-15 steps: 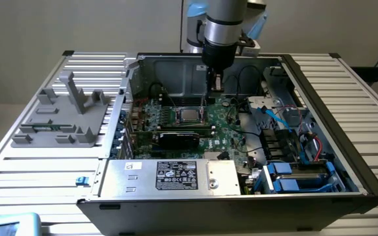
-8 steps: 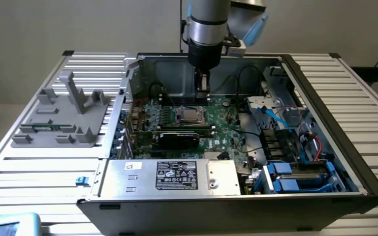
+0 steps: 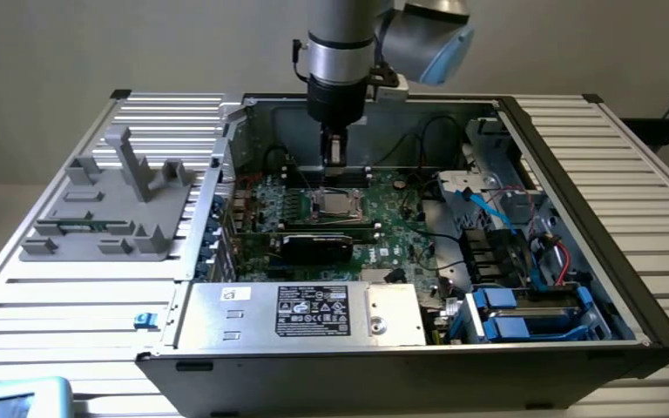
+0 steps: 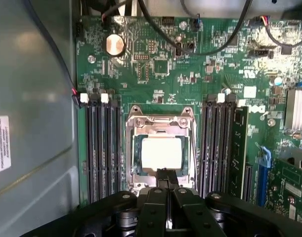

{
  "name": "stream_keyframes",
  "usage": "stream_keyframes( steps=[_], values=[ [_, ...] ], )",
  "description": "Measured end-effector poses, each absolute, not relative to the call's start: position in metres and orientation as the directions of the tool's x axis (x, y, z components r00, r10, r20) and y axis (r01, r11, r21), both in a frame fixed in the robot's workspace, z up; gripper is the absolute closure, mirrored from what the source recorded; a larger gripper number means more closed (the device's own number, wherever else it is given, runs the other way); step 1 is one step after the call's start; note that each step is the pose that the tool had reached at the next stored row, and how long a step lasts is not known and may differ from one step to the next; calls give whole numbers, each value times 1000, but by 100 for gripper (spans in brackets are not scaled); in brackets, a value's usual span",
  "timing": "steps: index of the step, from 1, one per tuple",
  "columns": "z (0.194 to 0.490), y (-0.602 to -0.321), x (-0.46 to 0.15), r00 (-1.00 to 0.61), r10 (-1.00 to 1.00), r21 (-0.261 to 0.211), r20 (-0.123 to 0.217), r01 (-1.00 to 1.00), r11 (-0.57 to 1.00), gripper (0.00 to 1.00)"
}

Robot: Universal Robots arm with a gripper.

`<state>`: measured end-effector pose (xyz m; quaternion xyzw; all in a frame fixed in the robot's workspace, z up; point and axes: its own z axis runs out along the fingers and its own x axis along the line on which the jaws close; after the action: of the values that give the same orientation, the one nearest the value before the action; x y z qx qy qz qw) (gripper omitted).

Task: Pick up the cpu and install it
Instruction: 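Close the cpu cover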

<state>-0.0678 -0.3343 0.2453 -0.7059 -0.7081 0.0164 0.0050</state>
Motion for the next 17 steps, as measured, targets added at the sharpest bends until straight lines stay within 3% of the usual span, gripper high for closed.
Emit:
stream_keyframes(
  steps=[17],
  values=[
    [214, -334, -84, -4, 1000, -30, -16, 1000, 3, 89]
  ],
)
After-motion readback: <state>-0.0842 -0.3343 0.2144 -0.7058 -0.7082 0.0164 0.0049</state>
